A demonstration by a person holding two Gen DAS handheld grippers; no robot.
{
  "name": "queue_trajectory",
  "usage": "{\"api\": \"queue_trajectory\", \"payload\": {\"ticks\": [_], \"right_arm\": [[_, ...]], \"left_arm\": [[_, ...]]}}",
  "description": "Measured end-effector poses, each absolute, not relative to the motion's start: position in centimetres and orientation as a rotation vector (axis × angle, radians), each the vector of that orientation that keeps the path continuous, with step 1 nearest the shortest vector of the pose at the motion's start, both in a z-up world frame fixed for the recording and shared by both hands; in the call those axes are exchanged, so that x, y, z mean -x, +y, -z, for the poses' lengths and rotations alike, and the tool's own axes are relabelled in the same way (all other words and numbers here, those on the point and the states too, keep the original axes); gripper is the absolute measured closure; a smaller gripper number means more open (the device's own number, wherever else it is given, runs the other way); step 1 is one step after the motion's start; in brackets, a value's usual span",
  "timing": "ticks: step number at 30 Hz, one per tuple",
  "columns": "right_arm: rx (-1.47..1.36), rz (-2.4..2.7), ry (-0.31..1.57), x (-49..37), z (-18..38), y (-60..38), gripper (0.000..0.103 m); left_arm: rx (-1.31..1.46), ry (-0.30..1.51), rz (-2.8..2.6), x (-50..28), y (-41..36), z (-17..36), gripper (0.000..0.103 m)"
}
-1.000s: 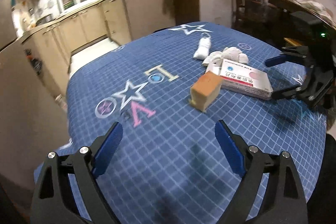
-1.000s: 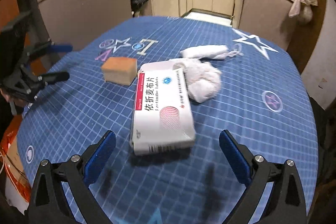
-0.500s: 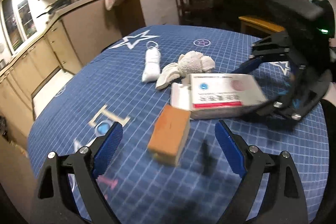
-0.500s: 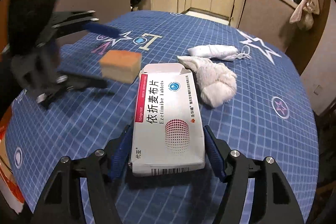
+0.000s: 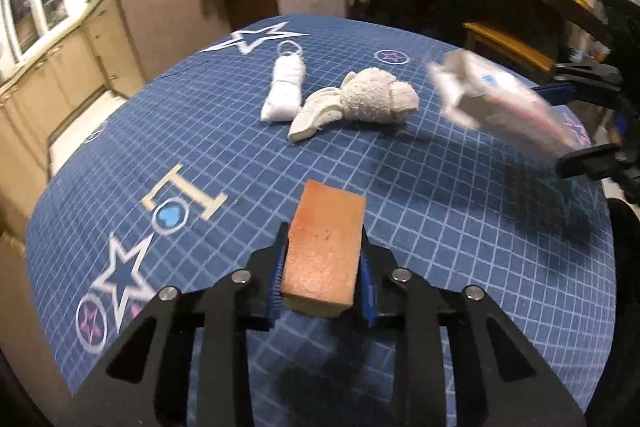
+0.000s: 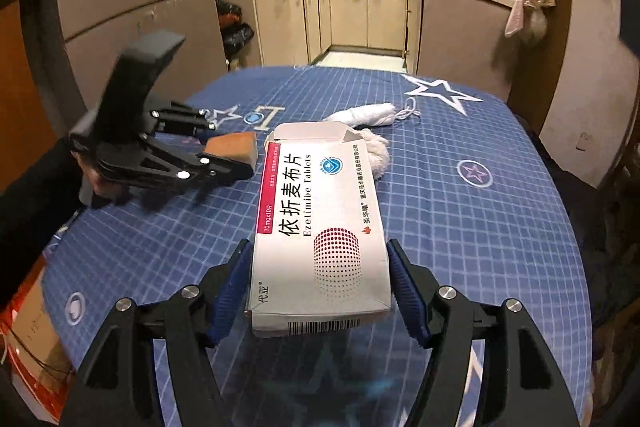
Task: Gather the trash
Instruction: 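Grasp the white medicine box with the right gripper while the left grasps the tan sponge block, then carry the medicine box and sponge block over the white bucket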
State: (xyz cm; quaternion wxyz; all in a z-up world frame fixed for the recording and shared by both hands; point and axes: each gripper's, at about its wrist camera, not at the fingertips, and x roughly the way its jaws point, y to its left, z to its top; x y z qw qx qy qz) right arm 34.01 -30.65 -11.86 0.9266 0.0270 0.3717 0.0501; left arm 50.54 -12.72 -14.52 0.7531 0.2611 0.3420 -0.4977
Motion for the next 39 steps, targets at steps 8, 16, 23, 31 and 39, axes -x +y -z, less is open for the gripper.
{"api": "queue_trajectory", "payload": {"ticks": [8,16,23,31,39], "right_arm": [[-0.079,-0.042,0.696,-27.9,11.1,-32.4,0.036],[-0.106,0.052,0.652,-22.7,11.2,-35.0,0.036],[-0.041,0.181,0.589,-17.7,9.9,-37.3,0.036],[-0.059,0.323,0.558,-11.9,9.6,-41.6,0.036],[-0.078,0.497,0.527,-5.0,8.7,-48.1,0.036]], "left_arm": [[-0.419,0.688,0.865,-43.4,-11.0,12.3,0.076],[-0.283,0.628,0.703,-34.5,-14.1,10.5,0.076],[-0.213,0.589,0.647,-31.4,-18.2,9.3,0.076],[-0.194,0.59,0.695,-28.9,-23.2,8.7,0.076],[-0.268,0.582,0.82,-26.0,-31.8,8.3,0.076]]}}
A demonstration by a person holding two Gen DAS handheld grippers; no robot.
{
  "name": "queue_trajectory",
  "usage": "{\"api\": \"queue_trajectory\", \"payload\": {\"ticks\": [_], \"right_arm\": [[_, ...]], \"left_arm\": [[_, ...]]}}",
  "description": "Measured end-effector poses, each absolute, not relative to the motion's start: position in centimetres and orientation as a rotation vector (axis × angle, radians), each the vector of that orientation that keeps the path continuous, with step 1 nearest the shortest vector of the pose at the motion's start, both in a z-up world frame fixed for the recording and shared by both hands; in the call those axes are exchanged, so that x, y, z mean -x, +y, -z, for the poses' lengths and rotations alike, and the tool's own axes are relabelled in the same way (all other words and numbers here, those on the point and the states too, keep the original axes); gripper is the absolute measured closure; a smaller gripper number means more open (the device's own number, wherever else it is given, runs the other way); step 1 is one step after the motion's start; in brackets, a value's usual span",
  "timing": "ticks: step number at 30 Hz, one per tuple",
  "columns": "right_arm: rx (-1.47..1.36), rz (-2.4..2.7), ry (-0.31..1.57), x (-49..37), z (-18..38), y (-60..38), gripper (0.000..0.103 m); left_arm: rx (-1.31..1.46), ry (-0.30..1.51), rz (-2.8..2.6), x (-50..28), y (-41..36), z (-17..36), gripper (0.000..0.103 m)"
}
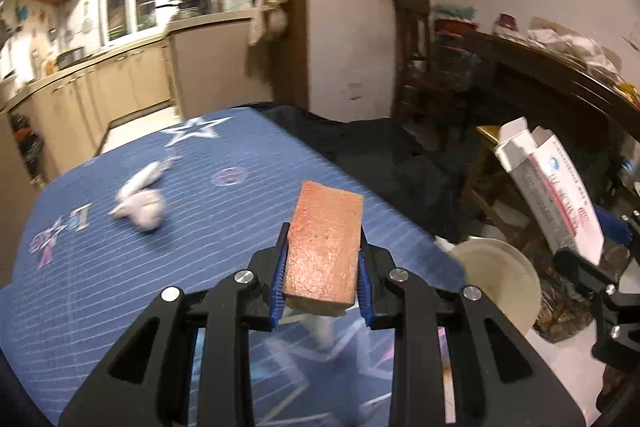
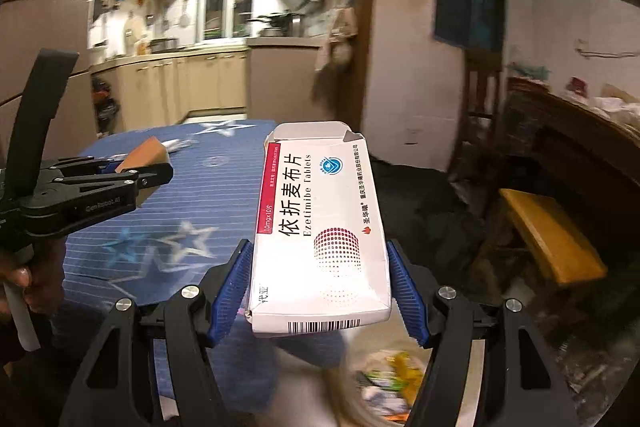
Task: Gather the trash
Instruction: 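Carry the medicine box and sponge block over the white bucket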
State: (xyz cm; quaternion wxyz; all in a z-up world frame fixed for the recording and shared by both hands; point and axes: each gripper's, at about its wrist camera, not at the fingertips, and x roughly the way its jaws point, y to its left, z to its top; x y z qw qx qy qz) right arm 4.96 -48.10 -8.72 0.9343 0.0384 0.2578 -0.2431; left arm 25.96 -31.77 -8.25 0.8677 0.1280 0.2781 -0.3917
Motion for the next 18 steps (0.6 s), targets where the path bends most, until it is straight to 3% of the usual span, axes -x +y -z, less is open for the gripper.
{"api": "queue_trajectory", "payload": {"ticks": [10,18], "right_arm": [[-0.125,0.728,0.514,5.3,9.2,-56.5,0.036],[-0.148,0.801,0.505,8.8,10.6,-59.6,0.036]], "left_arm": [[-0.404,0.563,0.941,-21.1,-41.3,9.7,0.076],[-0.465,0.526,0.956,-17.4,-45.5,10.7,0.076]]}}
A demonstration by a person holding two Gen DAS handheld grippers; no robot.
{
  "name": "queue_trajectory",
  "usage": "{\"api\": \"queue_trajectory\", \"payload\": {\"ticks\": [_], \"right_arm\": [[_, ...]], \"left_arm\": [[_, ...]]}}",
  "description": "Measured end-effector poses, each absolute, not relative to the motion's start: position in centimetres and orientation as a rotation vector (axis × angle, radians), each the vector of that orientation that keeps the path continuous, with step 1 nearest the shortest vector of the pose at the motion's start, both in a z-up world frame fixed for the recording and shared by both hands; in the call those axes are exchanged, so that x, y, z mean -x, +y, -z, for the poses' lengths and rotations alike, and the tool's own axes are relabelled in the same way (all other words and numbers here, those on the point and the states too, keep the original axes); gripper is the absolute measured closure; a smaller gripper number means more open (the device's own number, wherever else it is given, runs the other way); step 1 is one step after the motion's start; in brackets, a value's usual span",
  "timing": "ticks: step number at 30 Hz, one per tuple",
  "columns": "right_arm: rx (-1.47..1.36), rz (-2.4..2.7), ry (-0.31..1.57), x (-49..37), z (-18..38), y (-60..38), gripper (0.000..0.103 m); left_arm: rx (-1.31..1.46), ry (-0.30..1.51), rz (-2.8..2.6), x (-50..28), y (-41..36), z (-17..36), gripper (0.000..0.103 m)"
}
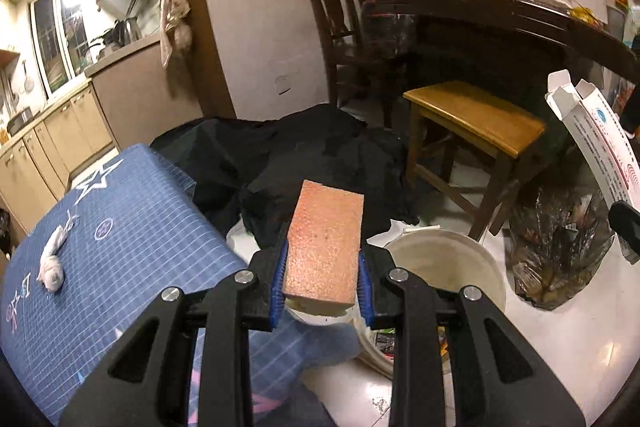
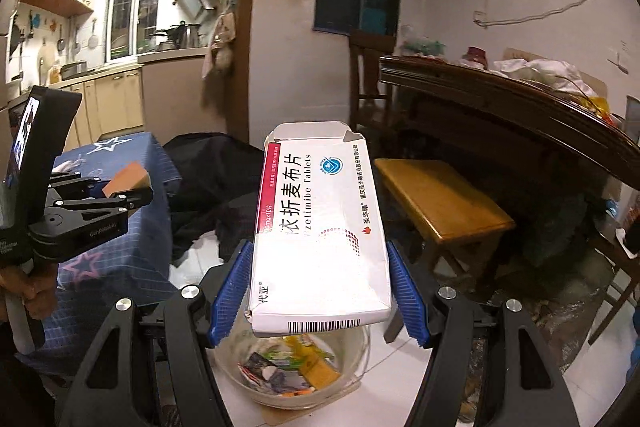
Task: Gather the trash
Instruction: 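Carry the medicine box and sponge block over the white bucket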
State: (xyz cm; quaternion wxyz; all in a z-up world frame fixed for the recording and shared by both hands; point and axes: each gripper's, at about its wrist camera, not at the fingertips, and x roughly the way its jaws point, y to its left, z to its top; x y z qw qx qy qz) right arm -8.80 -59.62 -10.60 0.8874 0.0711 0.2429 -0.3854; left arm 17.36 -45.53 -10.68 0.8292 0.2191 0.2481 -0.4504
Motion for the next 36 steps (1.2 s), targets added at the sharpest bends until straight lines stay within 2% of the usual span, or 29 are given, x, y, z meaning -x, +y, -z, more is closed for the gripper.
{"api": "queue_trajectory", "payload": {"ticks": [36], "right_arm": [[-0.165,0.796,0.544,6.6,12.9,-58.8,0.036]], "left_arm": [[-0.504,0.535,0.971,-14.2,-49.2,12.6,0.076]]}}
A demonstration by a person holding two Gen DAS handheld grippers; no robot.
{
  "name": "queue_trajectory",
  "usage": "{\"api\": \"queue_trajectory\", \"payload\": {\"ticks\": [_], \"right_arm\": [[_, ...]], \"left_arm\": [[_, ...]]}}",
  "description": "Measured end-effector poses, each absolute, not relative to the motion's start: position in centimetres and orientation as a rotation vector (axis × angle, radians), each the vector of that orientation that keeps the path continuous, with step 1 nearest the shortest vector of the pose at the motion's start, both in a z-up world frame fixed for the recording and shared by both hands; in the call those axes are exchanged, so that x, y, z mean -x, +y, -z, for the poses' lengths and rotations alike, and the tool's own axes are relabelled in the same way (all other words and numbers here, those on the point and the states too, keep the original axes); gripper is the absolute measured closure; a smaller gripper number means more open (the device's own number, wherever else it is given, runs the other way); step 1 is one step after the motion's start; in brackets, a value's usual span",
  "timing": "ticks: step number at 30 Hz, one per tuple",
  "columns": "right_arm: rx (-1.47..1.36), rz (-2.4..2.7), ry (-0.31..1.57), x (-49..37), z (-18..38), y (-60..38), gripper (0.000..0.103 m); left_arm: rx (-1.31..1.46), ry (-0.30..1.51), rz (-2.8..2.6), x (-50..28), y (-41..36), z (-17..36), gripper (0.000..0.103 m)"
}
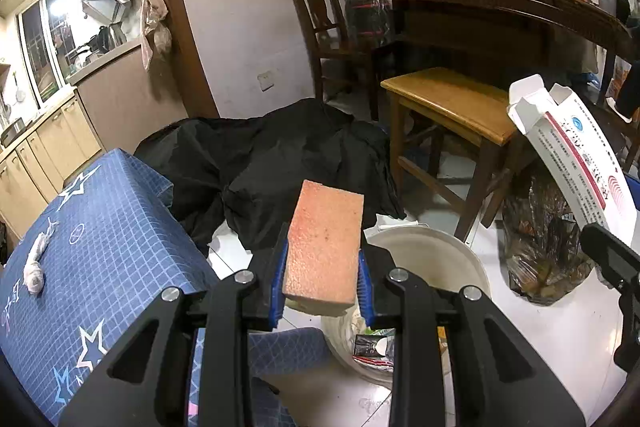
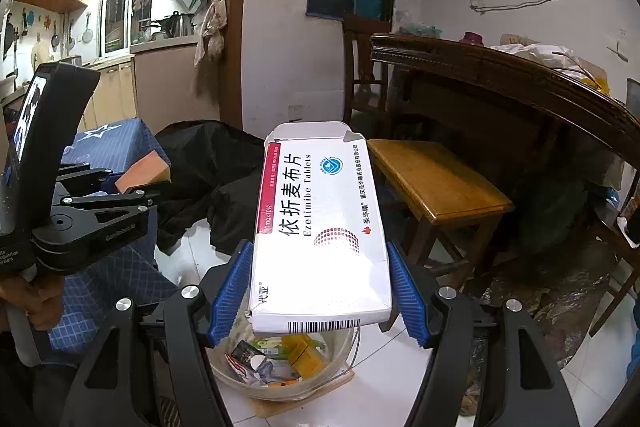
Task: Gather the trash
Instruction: 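Carry the medicine box and sponge block over the white bucket, then open both grippers to drop the box and sponge into the bucket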
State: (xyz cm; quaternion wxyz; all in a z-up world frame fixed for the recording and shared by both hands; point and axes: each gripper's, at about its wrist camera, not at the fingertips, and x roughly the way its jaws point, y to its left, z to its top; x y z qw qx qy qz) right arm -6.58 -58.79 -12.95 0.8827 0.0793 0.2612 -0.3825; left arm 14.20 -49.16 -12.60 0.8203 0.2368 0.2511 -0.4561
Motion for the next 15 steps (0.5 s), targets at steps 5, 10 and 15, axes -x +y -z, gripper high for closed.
{"api": "queue_trajectory", "payload": {"ticks": [5,10,15], "right_arm": [[-0.164,0.785,0.548,5.9,13.0,-58.7,0.036],[-0.169,0.763,0.564,5.3,13.4,-58.8,0.036],[-0.204,0.725,0.6,4.2,14.9,-59.7,0.036]], "left_arm": [[-0.505,0.537,0.97,-14.1,-49.4,12.7,0.076],[-0.51,0.541,0.97,-14.2,-49.5,12.9,0.076],[-0.538,0.57,0.997,-14.6,-49.9,14.0,0.076]]}}
